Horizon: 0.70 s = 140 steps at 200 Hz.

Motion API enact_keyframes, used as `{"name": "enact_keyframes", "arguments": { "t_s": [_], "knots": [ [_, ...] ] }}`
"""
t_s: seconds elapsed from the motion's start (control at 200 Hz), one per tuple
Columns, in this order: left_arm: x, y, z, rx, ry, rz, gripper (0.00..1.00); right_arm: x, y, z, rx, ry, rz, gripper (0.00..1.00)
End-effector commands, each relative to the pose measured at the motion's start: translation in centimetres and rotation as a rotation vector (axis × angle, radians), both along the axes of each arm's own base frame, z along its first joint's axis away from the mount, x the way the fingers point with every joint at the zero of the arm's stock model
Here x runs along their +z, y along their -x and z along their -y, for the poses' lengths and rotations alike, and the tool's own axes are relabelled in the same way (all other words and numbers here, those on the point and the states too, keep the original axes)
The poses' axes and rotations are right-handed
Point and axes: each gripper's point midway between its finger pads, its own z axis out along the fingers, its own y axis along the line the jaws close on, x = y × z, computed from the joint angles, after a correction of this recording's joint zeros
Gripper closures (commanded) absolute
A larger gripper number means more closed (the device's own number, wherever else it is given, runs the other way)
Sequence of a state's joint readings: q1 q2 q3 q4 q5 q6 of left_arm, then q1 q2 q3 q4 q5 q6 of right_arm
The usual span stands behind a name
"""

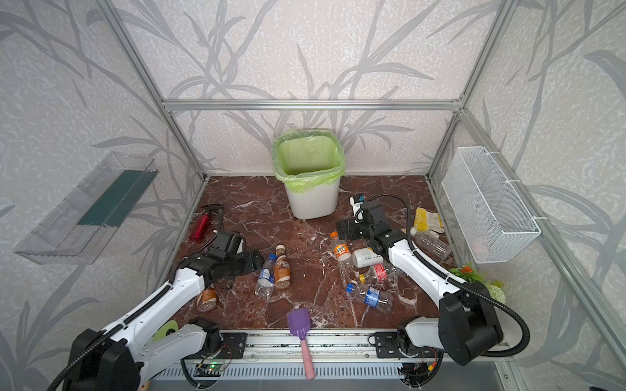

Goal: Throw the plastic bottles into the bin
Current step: 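Withdraw the right arm from the bin while the left gripper moves toward the blue-cap bottle, then lower the left gripper onto the blue-cap water bottle and close it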

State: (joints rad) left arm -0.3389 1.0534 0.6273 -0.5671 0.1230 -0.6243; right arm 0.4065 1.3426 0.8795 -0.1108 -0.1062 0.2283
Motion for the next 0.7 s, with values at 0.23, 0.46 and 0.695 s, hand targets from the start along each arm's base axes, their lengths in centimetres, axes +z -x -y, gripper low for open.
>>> {"name": "enact_keyframes", "arguments": {
  "t_s": [0.23,0.46,0.695],
  "knots": [
    [-1.8,0.7,0.8,-0.045,-0.037,-0.055,0.12,-0.5,-0.9,-0.4,-0.001,-0.019,0.007,0.01],
    [-2.6,0.6,1.6,-0.076,-0.038,-0.082,0.13,-1.1,-0.8,-0.5,0.0,-0.02,-0.007,0.02],
    [-3.8,0.2,2.4,-0.087,-0.032,-0.113,0.15,-1.3,-0.7,-0.3,-0.006,-0.012,-0.01,0.02]
  ]
}}
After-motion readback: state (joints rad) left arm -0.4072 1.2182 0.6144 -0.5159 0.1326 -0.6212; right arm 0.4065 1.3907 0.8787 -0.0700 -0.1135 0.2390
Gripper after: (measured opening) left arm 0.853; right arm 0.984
